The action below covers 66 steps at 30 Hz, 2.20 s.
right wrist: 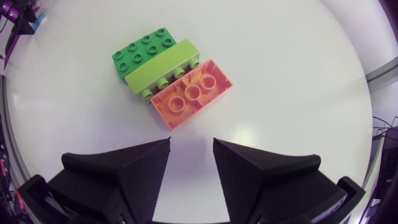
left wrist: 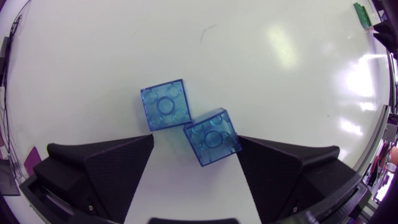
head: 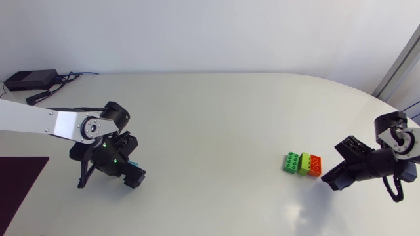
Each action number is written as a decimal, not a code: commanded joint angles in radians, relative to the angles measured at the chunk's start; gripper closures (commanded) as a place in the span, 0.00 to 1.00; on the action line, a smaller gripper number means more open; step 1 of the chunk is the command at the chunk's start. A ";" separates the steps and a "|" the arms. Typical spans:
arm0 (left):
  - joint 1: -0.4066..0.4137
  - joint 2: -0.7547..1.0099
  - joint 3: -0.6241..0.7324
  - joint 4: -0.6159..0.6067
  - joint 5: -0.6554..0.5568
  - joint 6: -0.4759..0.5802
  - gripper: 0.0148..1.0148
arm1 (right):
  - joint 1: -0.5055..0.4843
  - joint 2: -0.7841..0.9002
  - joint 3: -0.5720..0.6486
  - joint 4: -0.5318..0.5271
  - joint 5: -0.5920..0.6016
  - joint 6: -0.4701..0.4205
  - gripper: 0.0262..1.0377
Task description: Sort duplo bricks by size, large to the right and small to the left
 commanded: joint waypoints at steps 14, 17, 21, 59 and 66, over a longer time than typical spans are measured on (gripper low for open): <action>0.029 -0.101 0.029 -0.006 -0.024 0.045 0.12 | 0.113 0.101 0.013 0.084 -0.002 0.039 0.51; 0.036 -0.140 0.040 -0.037 -0.014 0.045 0.12 | 0.125 0.068 0.000 0.073 -0.003 0.047 0.51; 0.044 -0.232 0.048 -0.093 0.017 0.044 0.11 | 0.122 -0.048 -0.029 0.007 -0.005 0.046 0.51; 0.176 -1.085 -0.233 -0.054 -0.090 0.019 0.05 | 0.156 -1.116 -0.218 -0.160 0.078 0.355 0.20; 0.205 -1.161 -0.298 0.025 -0.118 0.055 0.06 | 0.148 -1.176 -0.276 -0.079 0.090 0.355 0.20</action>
